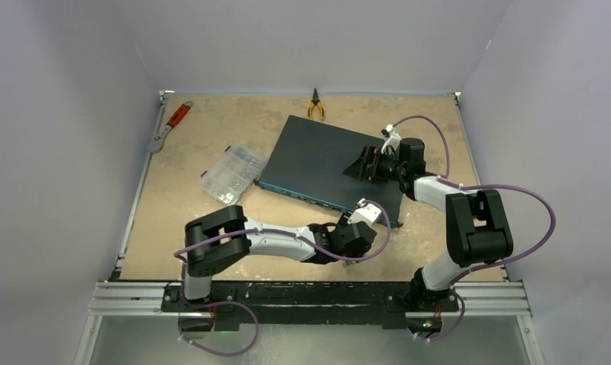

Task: Pull the plug from the switch port
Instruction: Place the plug at the center of the board, then pull the plug from the switch port.

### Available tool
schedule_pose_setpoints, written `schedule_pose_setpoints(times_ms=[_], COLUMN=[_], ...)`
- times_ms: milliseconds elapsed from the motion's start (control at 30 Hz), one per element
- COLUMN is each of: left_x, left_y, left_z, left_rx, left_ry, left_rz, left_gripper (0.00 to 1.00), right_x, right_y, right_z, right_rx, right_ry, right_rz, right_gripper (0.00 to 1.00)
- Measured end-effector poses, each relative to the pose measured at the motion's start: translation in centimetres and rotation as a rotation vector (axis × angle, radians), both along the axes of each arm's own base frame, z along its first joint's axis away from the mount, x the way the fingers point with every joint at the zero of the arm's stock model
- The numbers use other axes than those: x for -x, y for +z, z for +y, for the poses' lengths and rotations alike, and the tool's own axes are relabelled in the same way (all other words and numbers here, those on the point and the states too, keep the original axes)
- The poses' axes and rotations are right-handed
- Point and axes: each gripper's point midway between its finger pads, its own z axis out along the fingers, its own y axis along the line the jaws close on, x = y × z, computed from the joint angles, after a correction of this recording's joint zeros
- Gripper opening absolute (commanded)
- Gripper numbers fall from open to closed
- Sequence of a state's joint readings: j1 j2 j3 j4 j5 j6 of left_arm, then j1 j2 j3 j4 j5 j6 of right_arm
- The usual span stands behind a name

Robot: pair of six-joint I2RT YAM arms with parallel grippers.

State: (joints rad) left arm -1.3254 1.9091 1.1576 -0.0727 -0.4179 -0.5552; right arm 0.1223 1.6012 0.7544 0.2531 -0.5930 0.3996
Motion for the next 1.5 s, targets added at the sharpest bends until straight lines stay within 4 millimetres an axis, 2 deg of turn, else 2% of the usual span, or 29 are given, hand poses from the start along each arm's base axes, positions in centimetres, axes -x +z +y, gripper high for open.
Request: schedule_pose_setpoints(times_ms=[233,333,500,700,867,1200,1367,1500], left_x=[-0.6,-1.4,-4.2,-7.0,-8.2,-8.9,-9.1,-8.7], left_y=[1.4,2.4,4.5,6.2,5.8,4.8,4.4,4.6], left_z=[0.0,0.2,1.2,3.6,5.4,8.3,8.8,8.0], left_rx=[0.028,0.045,0.093,0.125,0.108,0.072,0.067,0.098], left_ry=[0.005,0.016,0.075,0.149,0.191,0.255,0.267,0.238], left_rz=[-0.01,-0.017,-0.029,-0.042,-0.038,-0.024,-0.019,0.0], left_gripper=[0.56,0.56,0.56,0.56,0.56,0.56,0.54,0.53], right_x=[0.0,0.0,0.0,0.0,0.0,0.0,0.0,0.0], right_y=[0.0,0.1,0.1,0.1,0.0,0.0,0.0,0.0], right_z=[0.0,0.0,0.0,0.0,0.0,0.0,0.0,0.0], right_rx=[0.0,0.001,0.001,0.002,0.001,0.001,0.001,0.001], right_ry=[0.0,0.0,0.0,0.0,0.0,0.0,0.0,0.0], right_rz=[0.003,0.004,0.005,0.006,0.006,0.007,0.007,0.007], right_gripper=[0.99,0.99,0.99,0.99,0.99,0.99,0.99,0.99])
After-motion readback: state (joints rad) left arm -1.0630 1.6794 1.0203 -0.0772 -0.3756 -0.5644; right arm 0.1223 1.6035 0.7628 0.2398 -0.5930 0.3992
